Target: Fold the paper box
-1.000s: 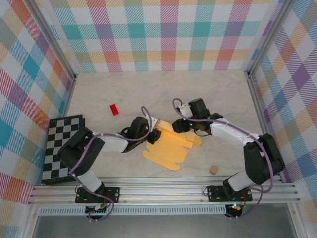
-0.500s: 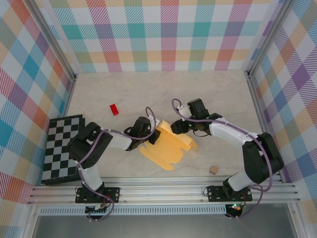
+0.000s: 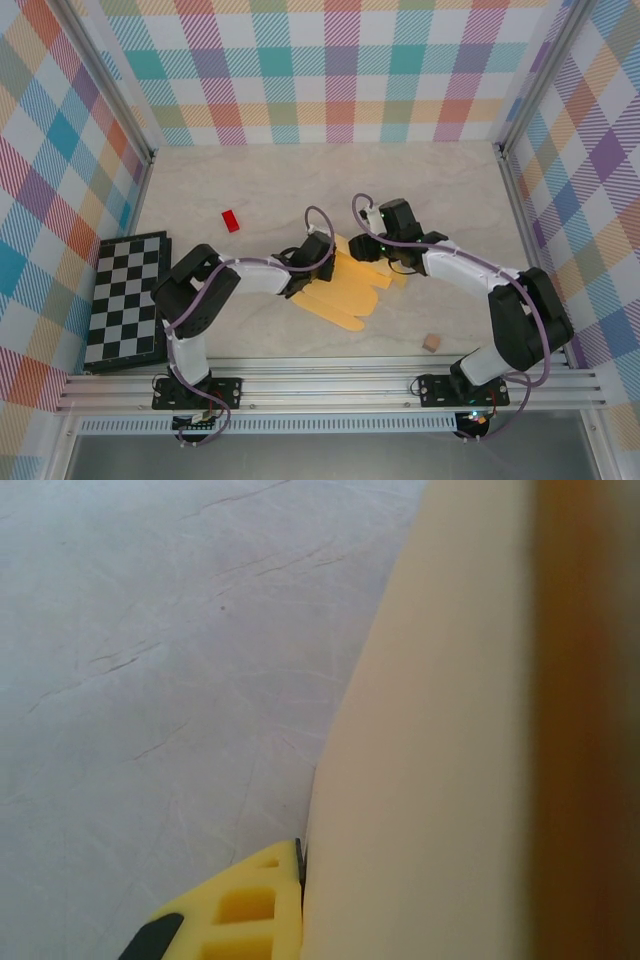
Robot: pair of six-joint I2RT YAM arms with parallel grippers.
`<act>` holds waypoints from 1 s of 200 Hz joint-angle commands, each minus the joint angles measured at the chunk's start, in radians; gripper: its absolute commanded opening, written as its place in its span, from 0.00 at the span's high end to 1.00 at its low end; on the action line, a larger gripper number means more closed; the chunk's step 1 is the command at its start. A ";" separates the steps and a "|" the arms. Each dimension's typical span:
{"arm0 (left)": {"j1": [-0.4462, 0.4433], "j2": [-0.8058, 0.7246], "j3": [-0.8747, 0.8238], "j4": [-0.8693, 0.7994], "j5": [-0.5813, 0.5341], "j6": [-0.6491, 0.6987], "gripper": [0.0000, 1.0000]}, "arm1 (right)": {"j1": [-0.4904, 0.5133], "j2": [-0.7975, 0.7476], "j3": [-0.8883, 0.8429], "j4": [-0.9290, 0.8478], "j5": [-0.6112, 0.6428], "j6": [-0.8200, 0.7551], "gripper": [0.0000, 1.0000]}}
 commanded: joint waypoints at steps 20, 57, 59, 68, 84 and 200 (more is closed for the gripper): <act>-0.001 0.029 0.096 -0.184 -0.248 -0.168 1.00 | 0.032 -0.005 -0.087 -0.088 0.055 0.096 0.58; 0.009 -0.007 0.016 -0.029 -0.104 -0.043 0.87 | 0.033 0.001 -0.081 -0.097 0.054 0.082 0.58; 0.009 -0.012 0.010 -0.022 -0.097 -0.037 0.85 | 0.033 0.001 -0.080 -0.097 0.054 0.081 0.58; 0.019 -0.038 -0.026 0.028 -0.051 -0.012 0.76 | 0.032 0.006 -0.077 -0.102 0.057 0.081 0.58; 0.051 -0.094 -0.094 0.100 0.031 0.013 0.67 | 0.032 0.011 -0.071 -0.104 0.056 0.079 0.58; 0.129 -0.230 -0.239 0.340 0.305 0.072 0.56 | 0.032 0.029 -0.045 -0.101 0.053 0.096 0.58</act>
